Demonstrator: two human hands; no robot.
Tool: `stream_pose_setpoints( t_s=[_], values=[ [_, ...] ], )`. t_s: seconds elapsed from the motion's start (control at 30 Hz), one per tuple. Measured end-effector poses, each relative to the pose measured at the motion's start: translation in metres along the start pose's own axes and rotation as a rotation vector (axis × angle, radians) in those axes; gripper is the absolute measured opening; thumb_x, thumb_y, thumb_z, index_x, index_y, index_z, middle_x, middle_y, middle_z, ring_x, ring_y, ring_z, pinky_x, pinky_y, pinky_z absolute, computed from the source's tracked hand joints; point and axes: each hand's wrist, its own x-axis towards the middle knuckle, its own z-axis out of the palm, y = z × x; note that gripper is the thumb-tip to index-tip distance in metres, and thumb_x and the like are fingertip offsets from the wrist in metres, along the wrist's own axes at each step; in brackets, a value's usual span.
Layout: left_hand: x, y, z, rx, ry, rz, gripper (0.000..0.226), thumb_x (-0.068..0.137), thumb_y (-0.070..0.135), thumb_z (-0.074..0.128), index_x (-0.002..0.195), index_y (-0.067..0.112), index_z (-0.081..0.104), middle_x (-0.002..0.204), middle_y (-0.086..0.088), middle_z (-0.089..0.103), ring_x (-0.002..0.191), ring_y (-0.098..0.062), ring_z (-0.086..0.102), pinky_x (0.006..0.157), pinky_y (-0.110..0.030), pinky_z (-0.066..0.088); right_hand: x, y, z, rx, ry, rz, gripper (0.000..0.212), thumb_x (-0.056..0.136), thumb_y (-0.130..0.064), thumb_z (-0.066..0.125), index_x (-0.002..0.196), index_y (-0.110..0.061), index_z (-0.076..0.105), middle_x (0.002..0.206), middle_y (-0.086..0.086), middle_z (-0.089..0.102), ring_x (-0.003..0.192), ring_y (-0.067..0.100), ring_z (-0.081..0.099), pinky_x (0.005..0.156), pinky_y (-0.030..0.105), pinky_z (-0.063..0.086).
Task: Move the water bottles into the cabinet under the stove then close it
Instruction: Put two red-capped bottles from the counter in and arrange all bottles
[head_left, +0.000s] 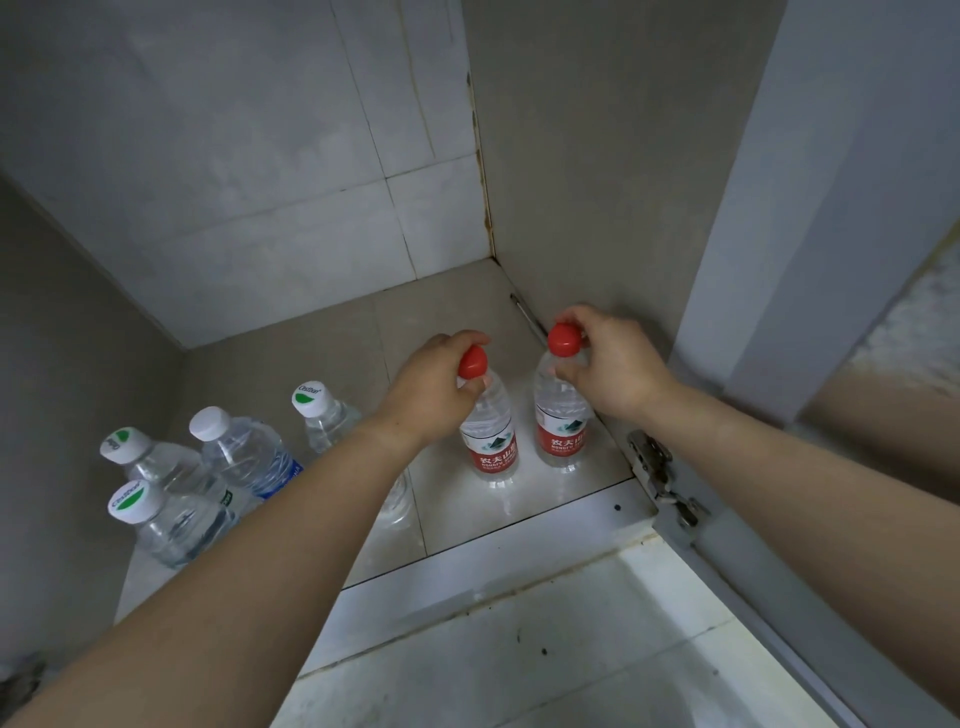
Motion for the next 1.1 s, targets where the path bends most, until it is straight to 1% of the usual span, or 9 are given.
stream_pose_setpoints(
  t_s=[0.17,0.3,0.43,0.57,0.7,0.77,0.87,1.0,1.1],
  values=[
    [-0.01,-0.008,-0.039,0.078,0.056,0.003,0.055,0.085,0.031,0.064,0.135,0.021,0.044,0.126,-0.009,0.055,0.113,-0.02,0.053,0.084,-0.022,0.036,0.003,-0.017,-0.015,-0.117,0.015,-0.11,0.056,0.08,-0.032,0.069,0.127,-0.01,0.05,0.131,0.012,0.052,0.118,0.028,0.051,0.096,0.031,0.039],
    [-0.031,-0.034,-0.08,0.161,0.09,-0.04,0.046,0.084,0.029,0.065,0.128,0.019,0.052,0.123,-0.01,0.057,0.115,-0.023,0.053,0.09,-0.023,0.036,0.006,-0.056,-0.01,-0.047,0.001,-0.223,0.053,0.082,-0.036,0.067,0.127,-0.012,0.051,0.13,0.008,0.056,0.115,0.023,0.054,0.093,0.026,0.039],
    [-0.064,-0.072,-0.108,0.242,0.048,-0.127,0.04,0.085,0.028,0.064,0.122,0.018,0.057,0.124,-0.012,0.057,0.115,-0.027,0.053,0.096,-0.029,0.038,0.009,-0.105,0.029,0.016,-0.151,-0.335,0.048,0.082,-0.034,0.067,0.123,-0.012,0.055,0.123,0.006,0.061,0.111,0.02,0.056,0.085,0.02,0.038],
    [-0.093,-0.104,-0.124,0.256,0.027,-0.239,0.042,0.084,0.027,0.064,0.124,0.021,0.055,0.126,-0.011,0.053,0.115,-0.027,0.053,0.097,-0.032,0.042,0.007,-0.138,0.076,-0.04,-0.309,-0.454,0.052,0.082,-0.031,0.067,0.127,-0.011,0.051,0.127,0.008,0.058,0.11,0.021,0.054,0.08,0.018,0.034],
    [-0.105,-0.129,-0.129,0.239,0.051,-0.317,0.044,0.083,0.025,0.064,0.125,0.023,0.053,0.128,-0.009,0.051,0.109,-0.027,0.056,0.091,-0.028,0.041,0.012,-0.151,0.11,0.007,-0.378,-0.433,0.053,0.078,-0.025,0.072,0.126,-0.013,0.052,0.122,0.009,0.058,0.1,0.019,0.054,0.077,0.018,0.034],
    [-0.106,-0.139,-0.126,0.222,0.045,-0.337,0.044,0.083,0.023,0.065,0.125,0.023,0.053,0.128,-0.008,0.05,0.11,-0.027,0.055,0.089,-0.028,0.043,0.016,-0.153,0.12,0.046,-0.354,-0.403,0.049,0.076,-0.024,0.074,0.12,-0.013,0.056,0.116,0.009,0.06,0.093,0.018,0.054,0.08,0.024,0.041],
    [-0.104,-0.151,-0.119,0.203,0.042,-0.345,0.044,0.084,0.02,0.065,0.126,0.021,0.052,0.127,-0.009,0.053,0.113,-0.027,0.053,0.09,-0.029,0.041,0.023,-0.154,0.129,0.069,-0.324,-0.348,0.044,0.074,-0.022,0.076,0.114,-0.012,0.06,0.109,0.008,0.064,0.095,0.022,0.06,0.083,0.031,0.049],
    [-0.097,-0.153,-0.112,0.209,0.095,-0.359,0.038,0.087,0.016,0.06,0.124,0.019,0.055,0.125,-0.011,0.057,0.114,-0.029,0.053,0.093,-0.032,0.04,0.028,-0.152,0.134,0.11,-0.328,-0.303,0.033,0.077,-0.018,0.072,0.107,-0.012,0.062,0.106,0.008,0.067,0.094,0.023,0.062,0.085,0.035,0.051],
    [-0.09,-0.146,-0.107,0.216,0.108,-0.327,0.036,0.089,0.017,0.056,0.124,0.021,0.055,0.126,-0.009,0.057,0.113,-0.029,0.054,0.092,-0.032,0.041,0.034,-0.147,0.121,0.094,-0.239,-0.321,0.024,0.081,-0.015,0.066,0.103,-0.008,0.062,0.102,0.011,0.066,0.093,0.027,0.061,0.081,0.034,0.049]
  ],
)
